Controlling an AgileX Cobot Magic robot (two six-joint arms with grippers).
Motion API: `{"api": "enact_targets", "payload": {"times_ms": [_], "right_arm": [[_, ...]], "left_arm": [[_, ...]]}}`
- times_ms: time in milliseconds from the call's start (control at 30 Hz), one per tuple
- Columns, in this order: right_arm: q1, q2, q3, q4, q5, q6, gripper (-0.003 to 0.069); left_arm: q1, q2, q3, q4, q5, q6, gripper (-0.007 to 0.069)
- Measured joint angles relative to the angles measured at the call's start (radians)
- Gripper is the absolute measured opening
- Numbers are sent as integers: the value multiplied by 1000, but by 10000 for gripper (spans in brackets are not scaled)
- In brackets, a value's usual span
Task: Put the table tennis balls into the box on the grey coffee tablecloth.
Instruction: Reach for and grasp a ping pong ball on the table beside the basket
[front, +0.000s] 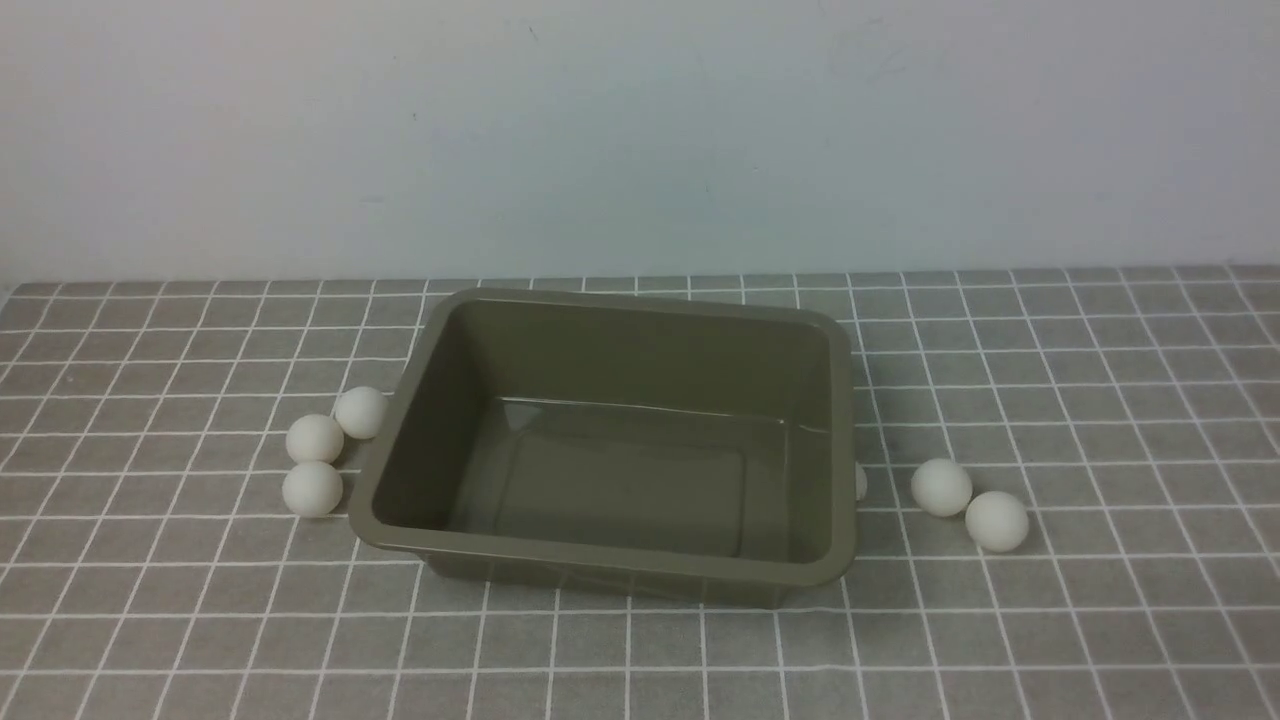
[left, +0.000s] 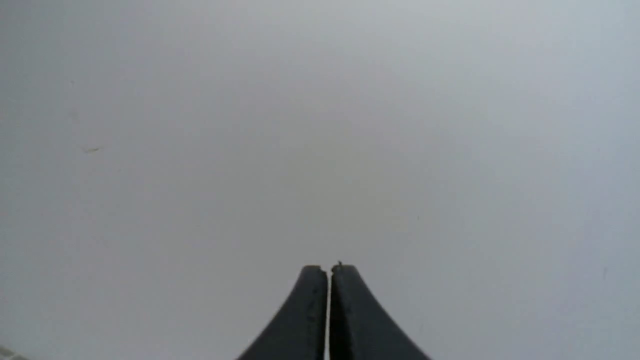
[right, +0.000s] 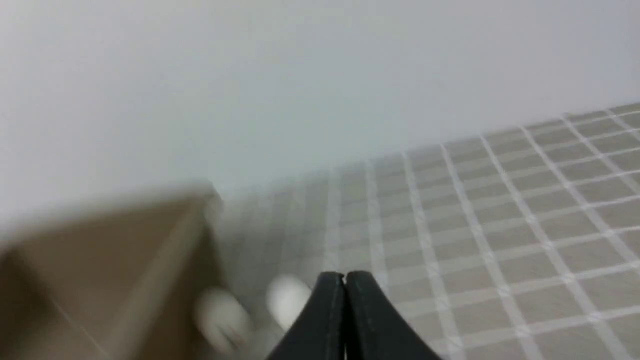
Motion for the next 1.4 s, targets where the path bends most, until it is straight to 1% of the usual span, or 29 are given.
{"api": "enact_targets", "payload": {"times_ms": [67,100,133,167,200,233,267,300,333,400,467,500,533,667,700,833,867,900,967,1033,1067,1133,1200,1233,1267,1300,1367,1400], "right_arm": [[0,0,0,161,-96,68,-15],[0,0,0,197,-118,85,-15],[0,0,0,262,-161,96,-15],[0,0,0,280,-174,96,-15],[0,0,0,301,-190,93,-15],[0,0,0,308,-195,93,-15],[0,0,0,325,-205,90,-15],[0,0,0,335,-223,90,-15],[0,0,0,342,-236,90,-15],[0,0,-5,344,-215,90,-15],[0,5,-48,337,-121,81,-15],[0,18,-93,319,-54,68,-15],[0,47,-149,293,16,50,-15],[1,252,-393,189,287,-28,-15],[1,318,-478,158,380,-62,-15],[2,575,-744,89,678,-188,-15],[2,586,-744,89,678,-199,-15],[2,647,-815,80,747,-239,-15],[2,704,-865,79,785,-278,-15],[2,741,-889,79,797,-295,-15],[2,753,-893,79,799,-297,-15],[2,766,-893,79,808,-299,-15],[2,771,-893,82,809,-301,-15],[2,771,-893,82,809,-301,-15],[2,772,-893,82,809,-301,-15],[2,772,-894,83,809,-301,-15],[2,772,-896,83,807,-301,-15],[2,772,-897,83,807,-301,-15]], "left_arm": [[0,46,-98,-32,95,-24,-5],[0,72,-133,-35,136,-24,-5],[0,137,-210,-35,250,-11,-5],[0,190,-265,-35,307,-3,-5],[0,264,-334,-34,403,12,-5],[0,296,-363,-32,443,16,-5],[0,396,-461,-26,586,34,-5],[0,483,-516,-16,668,49,-5],[0,569,-592,-5,789,71,-5],[0,735,-687,22,947,105,-5],[0,889,-766,56,1080,135,-5],[0,933,-784,66,1109,140,-5],[0,1027,-819,92,1158,147,-5],[-1,1206,-883,170,1189,153,-5],[-1,1243,-901,191,1188,151,-5],[-1,1362,-946,242,1144,145,-5],[-1,1362,-946,242,1144,145,-5],[-1,1406,-953,249,1109,145,-5],[-1,1447,-957,251,1049,150,3],[-1,1494,-965,253,997,156,33],[-1,1520,-971,253,979,156,53],[-1,1576,-989,253,953,153,122],[-1,1650,-1019,252,946,141,234],[-1,1650,-1022,252,945,140,244],[-1,1679,-1034,251,943,135,295],[-1,1720,-1048,251,937,128,372],[-1,1761,-1065,250,930,121,454],[-1,1779,-1072,251,928,118,480]]}}
